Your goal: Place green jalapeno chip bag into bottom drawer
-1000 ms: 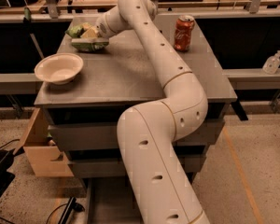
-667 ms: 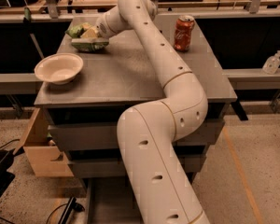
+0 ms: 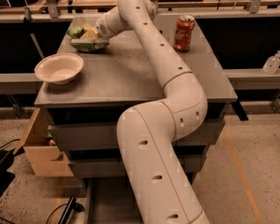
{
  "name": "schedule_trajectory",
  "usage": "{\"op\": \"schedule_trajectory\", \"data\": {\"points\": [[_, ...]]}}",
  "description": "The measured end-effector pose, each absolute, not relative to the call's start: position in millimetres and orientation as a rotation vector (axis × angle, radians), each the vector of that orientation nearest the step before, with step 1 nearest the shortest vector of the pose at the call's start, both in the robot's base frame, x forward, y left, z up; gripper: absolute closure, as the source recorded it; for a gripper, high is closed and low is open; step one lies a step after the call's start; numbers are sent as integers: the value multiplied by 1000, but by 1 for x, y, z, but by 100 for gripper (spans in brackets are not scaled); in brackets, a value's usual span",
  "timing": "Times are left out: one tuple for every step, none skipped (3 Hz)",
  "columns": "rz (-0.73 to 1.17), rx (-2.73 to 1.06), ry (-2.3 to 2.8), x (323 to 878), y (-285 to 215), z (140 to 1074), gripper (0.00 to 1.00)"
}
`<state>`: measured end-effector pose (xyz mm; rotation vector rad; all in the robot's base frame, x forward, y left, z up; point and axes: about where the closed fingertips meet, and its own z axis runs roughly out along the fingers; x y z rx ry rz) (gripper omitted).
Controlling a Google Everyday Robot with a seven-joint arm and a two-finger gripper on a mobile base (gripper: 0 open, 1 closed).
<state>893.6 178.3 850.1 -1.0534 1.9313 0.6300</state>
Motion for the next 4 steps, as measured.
{"op": "schedule_trajectory", "data": {"points": [[548,-1049,1979,894,170,857,24],[411,-1023,2049,892,149,877,47],[304,-1004,2103,882,133,892,77],[260,-999,2141,857,124,880,100]]}}
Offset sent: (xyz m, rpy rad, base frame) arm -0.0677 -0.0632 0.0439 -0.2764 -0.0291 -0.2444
